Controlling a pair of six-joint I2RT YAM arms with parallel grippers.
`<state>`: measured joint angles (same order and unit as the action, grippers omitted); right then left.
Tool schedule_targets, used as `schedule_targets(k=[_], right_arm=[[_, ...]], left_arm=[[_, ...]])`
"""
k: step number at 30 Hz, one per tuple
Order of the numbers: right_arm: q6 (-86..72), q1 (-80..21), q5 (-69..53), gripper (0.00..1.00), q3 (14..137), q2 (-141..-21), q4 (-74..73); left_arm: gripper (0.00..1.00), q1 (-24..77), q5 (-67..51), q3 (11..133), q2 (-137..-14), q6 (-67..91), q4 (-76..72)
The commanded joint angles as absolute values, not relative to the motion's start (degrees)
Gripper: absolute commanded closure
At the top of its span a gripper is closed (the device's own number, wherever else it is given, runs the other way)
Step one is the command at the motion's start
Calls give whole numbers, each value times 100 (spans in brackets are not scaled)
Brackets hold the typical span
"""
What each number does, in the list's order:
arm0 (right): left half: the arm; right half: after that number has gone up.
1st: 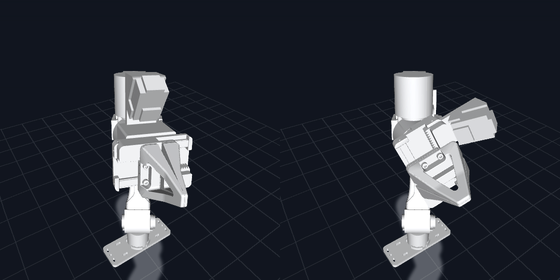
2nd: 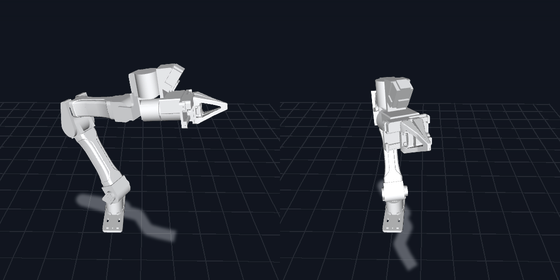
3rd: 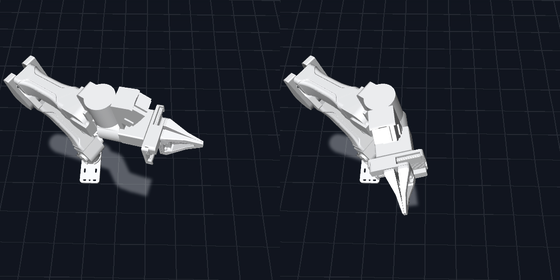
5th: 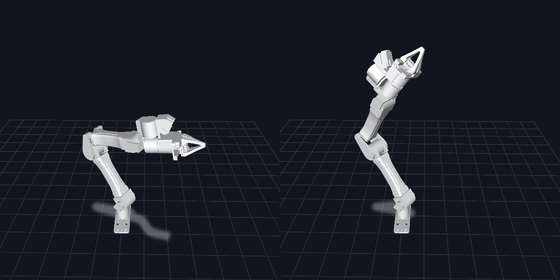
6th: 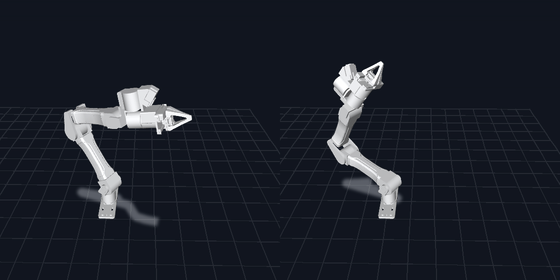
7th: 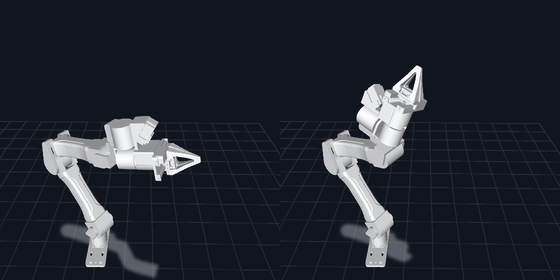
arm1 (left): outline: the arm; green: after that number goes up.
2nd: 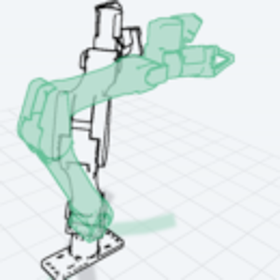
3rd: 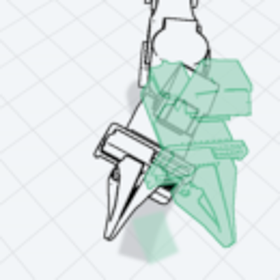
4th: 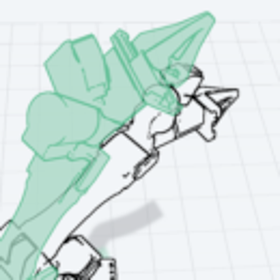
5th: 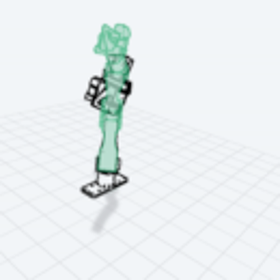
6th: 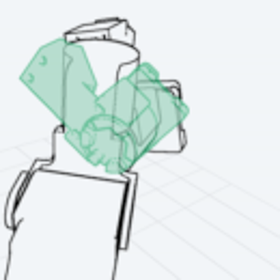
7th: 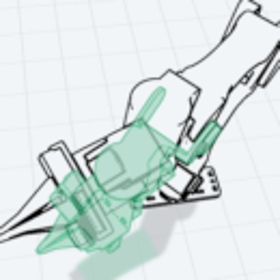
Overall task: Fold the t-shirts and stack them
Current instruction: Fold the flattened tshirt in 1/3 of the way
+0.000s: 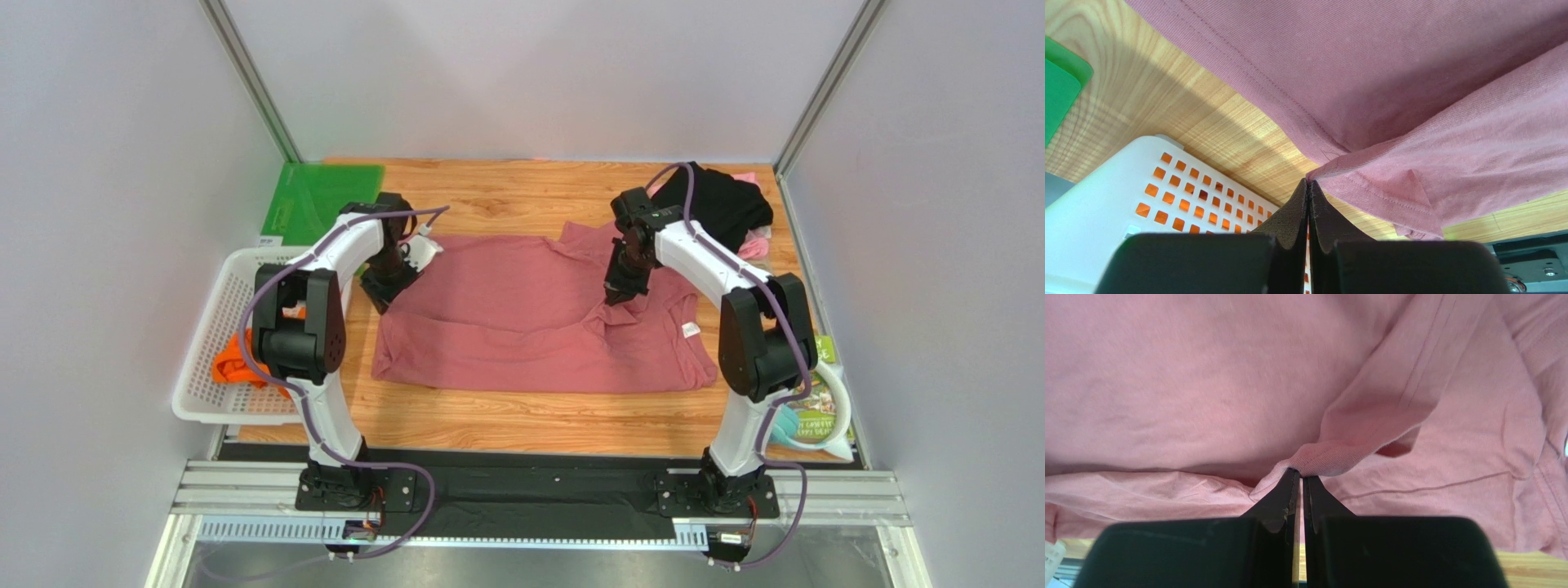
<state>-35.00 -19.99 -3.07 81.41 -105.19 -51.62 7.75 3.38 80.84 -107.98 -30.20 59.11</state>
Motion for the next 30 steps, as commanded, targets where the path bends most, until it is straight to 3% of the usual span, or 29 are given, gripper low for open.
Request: schedule_targets(k=[1, 10, 12, 13, 14, 16, 18, 20, 30], right_arm=[[-3358, -1890, -194, 98, 8604, -10801, -5133], [-3226, -1802, -421, 96, 9597, -11749, -5124], [-3208, -1802, -501, 86, 9842, -11917, -5194], [-3182, -1802, -614, 77, 9887, -12057, -5229], [-3173, -1810, -659, 60, 9914, -12119, -5256], [-3129, -1819, -720, 48, 9836, -12138, -5326], [-3120, -1811, -642, 37, 9686, -11989, -5335], [-3076, -1819, -537, 33, 9458, -11831, -5291], [-2821, -1819, 466, 30, 9141, -10364, -5405]], left_arm=[[100, 738, 475, 8218, -10608, -3103, 6003], [100, 738, 650, 8192, -10775, -3146, 5898], [100, 738, 747, 8165, -10802, -3173, 5889], [100, 738, 773, 8139, -10810, -3190, 5854], [100, 738, 860, 8113, -10802, -3208, 5827], [98, 738, 966, 8007, -10784, -3252, 5731], [84, 738, 1133, 7946, -10793, -3304, 5661], [63, 738, 1300, 7937, -10784, -3331, 5564], [61, 747, 1847, 8646, -10574, -3332, 5747]])
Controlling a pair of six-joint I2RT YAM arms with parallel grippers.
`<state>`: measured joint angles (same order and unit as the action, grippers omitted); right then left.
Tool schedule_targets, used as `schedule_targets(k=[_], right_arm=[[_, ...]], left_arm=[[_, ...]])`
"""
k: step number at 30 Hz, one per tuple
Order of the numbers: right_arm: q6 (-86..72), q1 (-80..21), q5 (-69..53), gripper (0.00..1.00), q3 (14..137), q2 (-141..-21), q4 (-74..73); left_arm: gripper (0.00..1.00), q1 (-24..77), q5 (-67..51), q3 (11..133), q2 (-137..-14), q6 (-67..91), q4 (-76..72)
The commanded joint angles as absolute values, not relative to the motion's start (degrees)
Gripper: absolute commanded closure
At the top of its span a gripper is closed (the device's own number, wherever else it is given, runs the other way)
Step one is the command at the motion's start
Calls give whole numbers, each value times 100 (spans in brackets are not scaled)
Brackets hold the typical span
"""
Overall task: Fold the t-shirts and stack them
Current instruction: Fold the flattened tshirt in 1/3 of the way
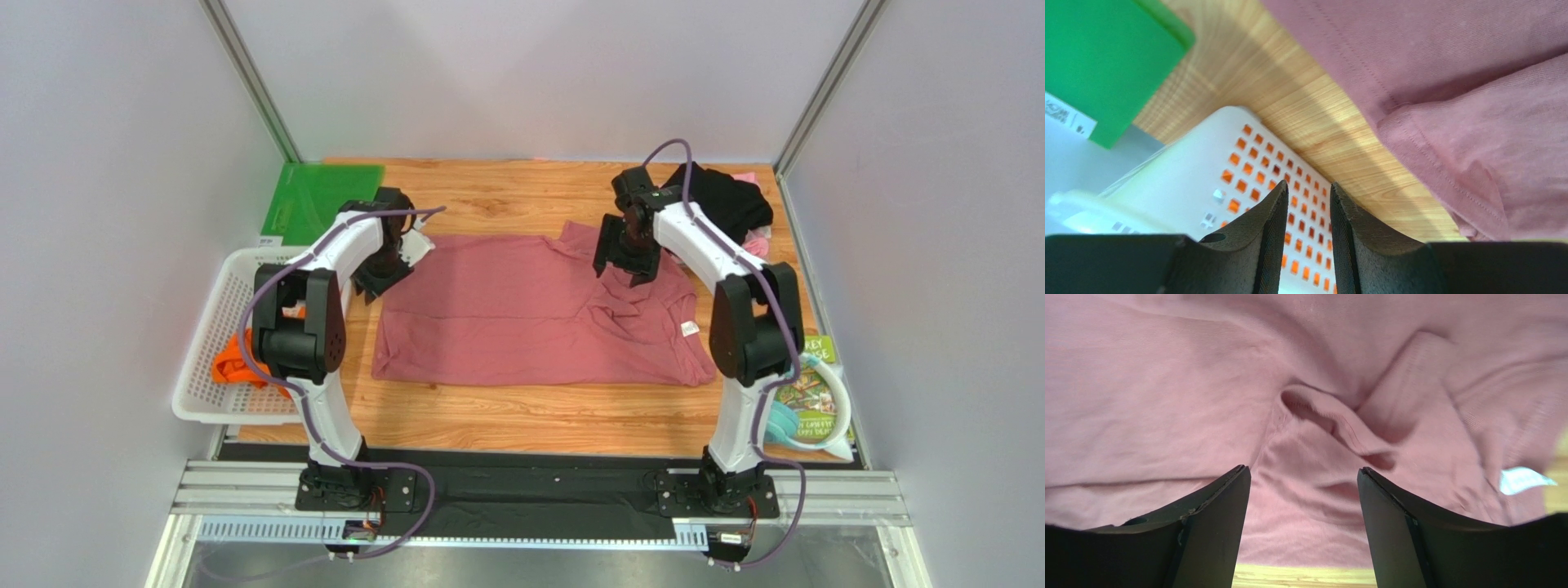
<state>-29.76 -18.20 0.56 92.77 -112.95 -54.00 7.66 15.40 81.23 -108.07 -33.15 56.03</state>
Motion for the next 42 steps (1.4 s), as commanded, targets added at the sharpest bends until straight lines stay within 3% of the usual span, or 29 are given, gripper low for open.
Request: schedule_targets(k=[1, 4, 9, 16, 28, 42], right_arm=[[-2839, -1811, 622, 30, 9080, -10267, -5405], [-2909, -1819, 808, 30, 8702, -9897, -5388], [-3295, -1828, 449, 32, 7448, -9274, -5116], [-3902, -1828, -377, 33, 6181, -9088, -4694], [-4026, -1837, -334, 34, 5783, -9580, -4456], [-3929, -1793, -193, 36, 5651, -9563, -4456]], left_arm=[[61, 782, 1776, 8744, -10504, -3253, 5974], [62, 1185, 1320, 8877, -10144, -3042, 6370], [62, 1810, -534, 8860, -9957, -2681, 7056], [66, 1872, -896, 7885, -10011, -2891, 6917], [69, 1627, -256, 6426, -10055, -3164, 6232], [72, 105, 817, 6336, -9809, -3867, 6108]])
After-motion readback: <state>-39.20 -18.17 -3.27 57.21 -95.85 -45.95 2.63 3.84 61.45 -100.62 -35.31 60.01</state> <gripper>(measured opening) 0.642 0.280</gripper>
